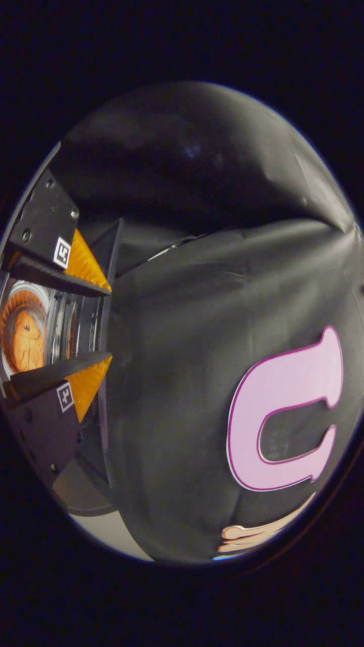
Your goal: Put the clothes into the washing machine and then close the washing machine lid.
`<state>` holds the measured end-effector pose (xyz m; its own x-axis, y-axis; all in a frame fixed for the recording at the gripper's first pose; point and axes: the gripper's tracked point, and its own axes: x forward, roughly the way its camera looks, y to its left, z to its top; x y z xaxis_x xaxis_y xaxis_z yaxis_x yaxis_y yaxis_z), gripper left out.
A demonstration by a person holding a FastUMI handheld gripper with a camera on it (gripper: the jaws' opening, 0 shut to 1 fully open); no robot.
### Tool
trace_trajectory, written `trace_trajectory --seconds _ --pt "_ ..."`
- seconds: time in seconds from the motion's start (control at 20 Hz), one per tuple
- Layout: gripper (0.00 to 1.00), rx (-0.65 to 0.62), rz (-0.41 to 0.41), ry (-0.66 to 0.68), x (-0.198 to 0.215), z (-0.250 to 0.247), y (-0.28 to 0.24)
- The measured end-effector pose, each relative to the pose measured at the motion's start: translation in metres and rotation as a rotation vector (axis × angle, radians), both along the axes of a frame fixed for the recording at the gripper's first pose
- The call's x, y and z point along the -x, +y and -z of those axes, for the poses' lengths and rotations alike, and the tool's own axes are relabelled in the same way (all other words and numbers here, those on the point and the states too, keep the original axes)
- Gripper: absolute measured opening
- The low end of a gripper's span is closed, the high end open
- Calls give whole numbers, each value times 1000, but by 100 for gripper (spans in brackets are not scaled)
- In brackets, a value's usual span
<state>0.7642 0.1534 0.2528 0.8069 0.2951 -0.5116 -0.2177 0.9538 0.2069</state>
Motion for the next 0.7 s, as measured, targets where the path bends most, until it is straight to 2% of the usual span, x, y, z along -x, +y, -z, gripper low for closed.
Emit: trace_trajectory --seconds 0.1,0.2,0.3,0.45,0.6,0.7 --pt "68 -63 24 -28 -5 -17 -2" --pt "69 -5 37 -47 -15 -20 -17" --pt "70 58 44 12 -17 -9 -26" --pt "72 70 25 39 -14 -4 -23" --pt "61 103 2 66 -15 -3 -21" --pt "61 113 -12 52 -16 -4 -21"
